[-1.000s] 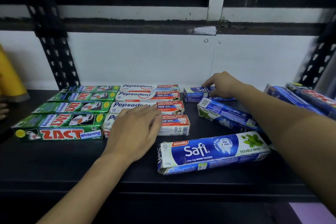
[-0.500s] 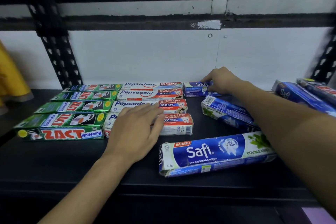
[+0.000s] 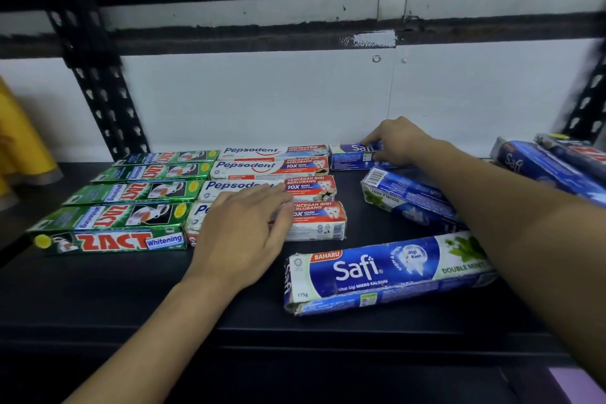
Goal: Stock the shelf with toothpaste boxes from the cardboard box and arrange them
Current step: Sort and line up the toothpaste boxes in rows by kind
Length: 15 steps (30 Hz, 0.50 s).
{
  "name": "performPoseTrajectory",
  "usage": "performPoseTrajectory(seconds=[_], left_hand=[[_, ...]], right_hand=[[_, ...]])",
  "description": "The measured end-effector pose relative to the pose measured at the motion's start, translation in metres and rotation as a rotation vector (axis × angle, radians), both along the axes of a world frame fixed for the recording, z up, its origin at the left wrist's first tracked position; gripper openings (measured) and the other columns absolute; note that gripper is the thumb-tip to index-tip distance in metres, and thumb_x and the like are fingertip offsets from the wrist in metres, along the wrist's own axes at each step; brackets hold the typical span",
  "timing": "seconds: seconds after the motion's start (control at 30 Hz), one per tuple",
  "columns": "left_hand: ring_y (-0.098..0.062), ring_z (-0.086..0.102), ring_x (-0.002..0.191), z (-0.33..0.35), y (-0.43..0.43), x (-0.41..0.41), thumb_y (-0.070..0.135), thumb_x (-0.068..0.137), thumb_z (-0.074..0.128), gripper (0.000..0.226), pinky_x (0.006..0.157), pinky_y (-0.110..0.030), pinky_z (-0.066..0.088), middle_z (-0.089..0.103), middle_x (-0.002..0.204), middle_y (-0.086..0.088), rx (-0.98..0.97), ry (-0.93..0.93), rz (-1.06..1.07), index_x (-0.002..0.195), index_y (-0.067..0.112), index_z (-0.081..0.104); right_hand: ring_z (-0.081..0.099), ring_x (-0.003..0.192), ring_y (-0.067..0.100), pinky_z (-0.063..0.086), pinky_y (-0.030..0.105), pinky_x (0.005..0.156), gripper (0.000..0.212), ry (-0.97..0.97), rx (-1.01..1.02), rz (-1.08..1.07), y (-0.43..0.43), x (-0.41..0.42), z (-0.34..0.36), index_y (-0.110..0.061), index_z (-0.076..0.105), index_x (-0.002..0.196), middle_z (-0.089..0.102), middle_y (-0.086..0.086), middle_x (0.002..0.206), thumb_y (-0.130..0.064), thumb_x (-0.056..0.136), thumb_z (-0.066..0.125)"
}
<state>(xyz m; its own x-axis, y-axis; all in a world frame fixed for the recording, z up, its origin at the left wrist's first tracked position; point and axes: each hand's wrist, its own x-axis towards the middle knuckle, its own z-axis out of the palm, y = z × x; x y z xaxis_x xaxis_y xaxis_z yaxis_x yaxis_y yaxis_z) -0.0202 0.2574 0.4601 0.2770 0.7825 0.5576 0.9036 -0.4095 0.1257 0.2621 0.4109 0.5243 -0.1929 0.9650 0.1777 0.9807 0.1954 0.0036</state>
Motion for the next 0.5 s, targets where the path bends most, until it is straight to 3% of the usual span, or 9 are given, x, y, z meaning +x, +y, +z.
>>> performPoseTrajectory(seconds=[0.17, 0.23, 0.5], left_hand=[[-0.01, 0.055, 0.125, 0.0, -0.001, 0.001, 0.05, 0.098, 0.029, 0.051, 0.099, -0.034, 0.038, 0.063, 0.131, 0.013, 0.004, -0.017, -0.012, 0.123, 0.029, 0.068], [-0.01, 0.055, 0.125, 0.0, -0.002, 0.001, 0.051, 0.097, 0.028, 0.052, 0.099, -0.035, 0.037, 0.063, 0.132, 0.013, -0.001, -0.011, -0.009, 0.123, 0.029, 0.068], [-0.01, 0.054, 0.126, 0.001, -0.001, 0.0, 0.053, 0.098, 0.023, 0.057, 0.098, -0.036, 0.038, 0.061, 0.134, 0.013, -0.012, 0.005, -0.016, 0.125, 0.029, 0.067]], right_hand=[[0.052, 0.123, 0.026, 0.039, 0.032, 0.096, 0.052, 0.053, -0.08, 0.031, -0.016, 0.002, 0.014, -0.023, 0.057, 0.137, 0.06, 0.004, 0.135, -0.037, 0.088, 0.07], [0.054, 0.123, 0.024, 0.038, 0.029, 0.096, 0.056, 0.09, -0.097, 0.05, -0.028, 0.005, 0.025, -0.021, 0.056, 0.137, 0.059, 0.003, 0.137, -0.04, 0.086, 0.071], [0.064, 0.099, 0.015, 0.047, 0.033, 0.094, 0.046, 0.113, -0.164, 0.137, -0.098, 0.017, 0.05, -0.029, 0.068, 0.118, 0.072, -0.005, 0.109, -0.055, 0.081, 0.069]])
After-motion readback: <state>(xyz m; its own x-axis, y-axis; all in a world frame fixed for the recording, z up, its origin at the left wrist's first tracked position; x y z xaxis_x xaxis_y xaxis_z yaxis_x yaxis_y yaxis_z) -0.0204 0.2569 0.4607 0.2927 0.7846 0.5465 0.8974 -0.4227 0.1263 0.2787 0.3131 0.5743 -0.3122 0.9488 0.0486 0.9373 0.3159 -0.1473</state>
